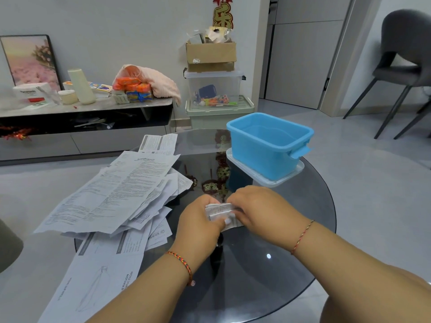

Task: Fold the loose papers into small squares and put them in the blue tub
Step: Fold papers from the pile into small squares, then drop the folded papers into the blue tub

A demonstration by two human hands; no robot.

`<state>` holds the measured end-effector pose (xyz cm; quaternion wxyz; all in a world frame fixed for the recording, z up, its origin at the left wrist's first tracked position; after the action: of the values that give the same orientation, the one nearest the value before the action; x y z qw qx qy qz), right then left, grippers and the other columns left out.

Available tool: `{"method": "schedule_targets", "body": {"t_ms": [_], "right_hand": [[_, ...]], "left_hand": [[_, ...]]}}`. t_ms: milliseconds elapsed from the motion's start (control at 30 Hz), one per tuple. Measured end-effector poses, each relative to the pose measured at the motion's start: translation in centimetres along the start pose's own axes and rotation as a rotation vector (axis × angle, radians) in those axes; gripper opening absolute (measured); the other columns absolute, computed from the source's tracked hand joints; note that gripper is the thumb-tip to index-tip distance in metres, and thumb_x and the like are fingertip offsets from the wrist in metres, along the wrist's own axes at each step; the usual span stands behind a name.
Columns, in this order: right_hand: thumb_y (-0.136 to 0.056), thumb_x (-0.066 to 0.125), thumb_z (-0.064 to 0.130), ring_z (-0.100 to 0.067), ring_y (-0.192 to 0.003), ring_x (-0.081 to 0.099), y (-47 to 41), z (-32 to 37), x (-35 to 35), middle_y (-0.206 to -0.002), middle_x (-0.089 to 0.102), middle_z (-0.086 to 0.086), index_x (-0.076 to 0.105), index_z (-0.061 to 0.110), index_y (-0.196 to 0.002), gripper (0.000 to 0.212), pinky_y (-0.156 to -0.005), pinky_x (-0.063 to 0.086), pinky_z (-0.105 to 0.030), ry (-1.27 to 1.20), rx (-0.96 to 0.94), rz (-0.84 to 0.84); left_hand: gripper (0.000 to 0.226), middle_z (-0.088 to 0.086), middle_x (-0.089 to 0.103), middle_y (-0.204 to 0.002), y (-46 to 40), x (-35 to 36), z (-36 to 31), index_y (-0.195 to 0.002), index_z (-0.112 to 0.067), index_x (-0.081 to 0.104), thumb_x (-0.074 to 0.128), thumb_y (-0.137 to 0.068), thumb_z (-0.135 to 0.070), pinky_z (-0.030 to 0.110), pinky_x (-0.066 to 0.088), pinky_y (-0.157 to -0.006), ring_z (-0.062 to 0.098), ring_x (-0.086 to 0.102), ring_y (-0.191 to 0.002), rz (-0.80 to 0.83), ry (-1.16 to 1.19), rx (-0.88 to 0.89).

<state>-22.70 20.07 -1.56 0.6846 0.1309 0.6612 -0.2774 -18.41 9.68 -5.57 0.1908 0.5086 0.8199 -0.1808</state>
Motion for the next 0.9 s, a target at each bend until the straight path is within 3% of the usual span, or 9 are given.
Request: {"method": "schedule_targets", "body": {"t_ms": [233,333,467,600,667,733,800,900], "right_hand": [[-0.091,0.051,0.019,-0.021,-0.087,0.055,-0.3,-0.6,-2.0,-0.092,0.058,-0.002,0.063,0.015,-0.096,0.013,-0.075,0.048,-0.037,0.015,0.092,0.018],[-0.094,0.048,0.026,-0.020,-0.079,0.054,-0.5,-1.4,-3.3,-0.083,0.054,-0.001,0.058,0.014,-0.088,0.017,-0.070,0.045,-0.033,-0.022,0.135,0.048],[-0.094,0.050,0.028,-0.019,-0.078,0.055,-1.3,-2.8,-5.9,-0.081,0.058,-0.001,0.048,0.024,-0.071,0.023,-0.070,0.045,-0.032,-0.038,0.195,0.087],[-0.093,0.053,0.032,-0.011,-0.067,0.050,-2.4,-5.5,-9.9,-0.072,0.056,0.004,0.053,0.021,-0.068,0.028,-0.062,0.041,-0.025,-0.049,0.252,0.056],[-0.091,0.058,0.030,-0.010,-0.060,0.049,-3.1,-7.4,-11.3,-0.065,0.057,0.003,0.060,0.018,-0.067,0.027,-0.057,0.040,-0.023,-0.174,0.299,0.039],[-0.087,0.066,0.026,-0.009,-0.061,0.061,-3.8,-9.9,-12.3,-0.068,0.069,0.003,0.071,0.018,-0.075,0.016,-0.059,0.051,-0.021,-0.419,0.384,-0.035],[-0.084,0.070,0.017,-0.006,-0.059,0.066,-4.6,-12.0,-12.6,-0.069,0.072,0.002,0.073,0.018,-0.077,0.007,-0.057,0.055,-0.019,-0.651,0.448,-0.102],[-0.083,0.069,0.008,-0.014,-0.062,0.069,-5.8,-15.1,-12.7,-0.069,0.072,-0.004,0.071,0.008,-0.082,0.002,-0.061,0.058,-0.025,-0.843,0.529,-0.172]], "left_hand": [[0.028,-0.008,0.065,-0.070,-1.2,-0.5,-2.0,-0.070,-0.029,0.059,0.084,-0.065,-0.017,0.013,0.044,-0.057,0.006,0.060,-0.066,-0.030,0.003,0.074],[0.030,-0.008,0.067,-0.076,-2.1,-0.7,-3.5,-0.074,-0.028,0.059,0.086,-0.063,-0.018,0.023,0.052,-0.065,0.008,0.063,-0.072,-0.010,-0.007,0.115],[0.036,-0.009,0.069,-0.081,-3.9,-1.1,-6.4,-0.082,-0.028,0.059,0.086,-0.062,-0.015,0.024,0.056,-0.069,0.006,0.066,-0.076,0.033,0.041,0.171],[0.042,-0.003,0.073,-0.087,-6.4,-1.2,-9.7,-0.099,-0.020,0.061,0.082,-0.066,-0.005,0.031,0.058,-0.074,0.009,0.070,-0.079,0.087,0.221,0.168],[0.042,0.002,0.074,-0.090,-7.8,-1.2,-11.2,-0.105,-0.016,0.059,0.079,-0.070,-0.002,0.037,0.058,-0.074,0.015,0.072,-0.080,0.099,0.317,0.156],[0.041,0.005,0.074,-0.091,-9.5,-1.0,-12.4,-0.108,-0.012,0.058,0.076,-0.073,-0.001,0.039,0.059,-0.073,0.019,0.072,-0.080,0.095,0.425,0.139],[0.034,0.006,0.074,-0.092,-11.3,-0.6,-13.3,-0.107,-0.009,0.058,0.073,-0.078,-0.004,0.037,0.059,-0.072,0.020,0.072,-0.081,0.093,0.513,0.101],[0.017,0.006,0.070,-0.091,-14.2,0.1,-13.7,-0.103,-0.011,0.060,0.063,-0.089,-0.020,0.031,0.058,-0.068,0.017,0.070,-0.080,0.006,0.545,0.025]]}}
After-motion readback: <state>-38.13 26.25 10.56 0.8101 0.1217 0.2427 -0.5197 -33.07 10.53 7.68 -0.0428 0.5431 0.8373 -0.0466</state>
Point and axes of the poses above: each hand's wrist, its own y-axis away from the middle knuckle, its own x-axis out of the palm, z = x × y, the point moved 8 cm from there along -y, towards the middle knuckle
